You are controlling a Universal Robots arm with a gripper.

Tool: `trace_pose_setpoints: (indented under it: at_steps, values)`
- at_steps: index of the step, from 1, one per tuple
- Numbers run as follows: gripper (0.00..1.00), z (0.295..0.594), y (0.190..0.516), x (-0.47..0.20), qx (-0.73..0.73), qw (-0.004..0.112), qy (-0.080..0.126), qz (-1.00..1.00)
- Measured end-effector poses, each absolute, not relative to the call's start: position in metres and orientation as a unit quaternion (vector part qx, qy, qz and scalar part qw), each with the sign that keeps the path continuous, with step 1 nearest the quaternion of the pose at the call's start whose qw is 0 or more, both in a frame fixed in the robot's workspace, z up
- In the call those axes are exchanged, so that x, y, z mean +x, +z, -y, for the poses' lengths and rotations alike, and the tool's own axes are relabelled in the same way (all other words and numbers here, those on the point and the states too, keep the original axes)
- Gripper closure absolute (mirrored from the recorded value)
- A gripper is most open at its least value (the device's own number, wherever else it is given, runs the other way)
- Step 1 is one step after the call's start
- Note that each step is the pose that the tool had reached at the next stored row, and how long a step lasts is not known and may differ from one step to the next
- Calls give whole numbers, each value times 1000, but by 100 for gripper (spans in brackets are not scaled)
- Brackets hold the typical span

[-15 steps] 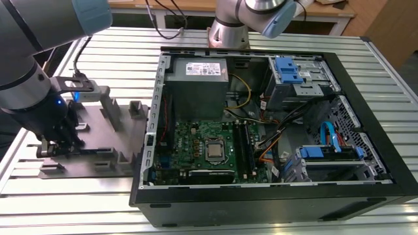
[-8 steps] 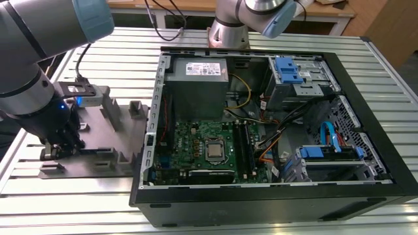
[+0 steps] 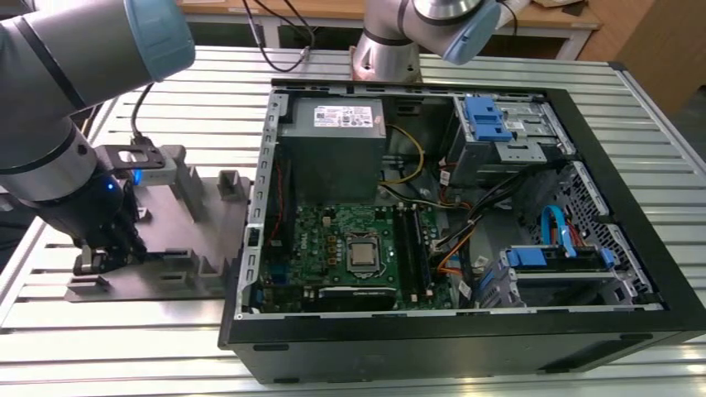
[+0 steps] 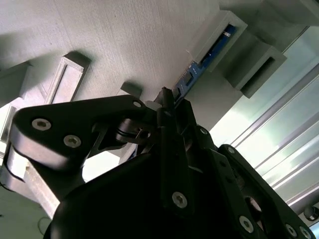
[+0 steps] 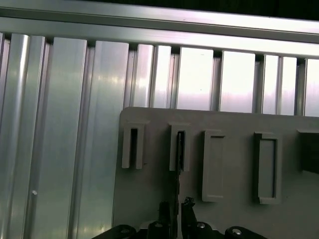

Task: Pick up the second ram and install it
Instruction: 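Pick up the second ram and move it above second insertion slot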

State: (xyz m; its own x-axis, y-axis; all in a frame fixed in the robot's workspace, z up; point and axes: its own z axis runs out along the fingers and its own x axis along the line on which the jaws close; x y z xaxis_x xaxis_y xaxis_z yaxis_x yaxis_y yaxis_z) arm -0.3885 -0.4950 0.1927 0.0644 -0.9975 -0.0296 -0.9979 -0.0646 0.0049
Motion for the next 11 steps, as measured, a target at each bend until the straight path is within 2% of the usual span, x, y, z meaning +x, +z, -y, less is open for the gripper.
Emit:
trace_pose_setpoints:
  at_steps: [5,6,7,11]
  values:
    - [76,495,193,-388,-729,8,12,-684]
    - [78,495,193,-388,-729,8,12,-684]
    - [84,495,193,-388,-729,8,12,-684]
    - [86,495,192,-388,-729,8,12,-684]
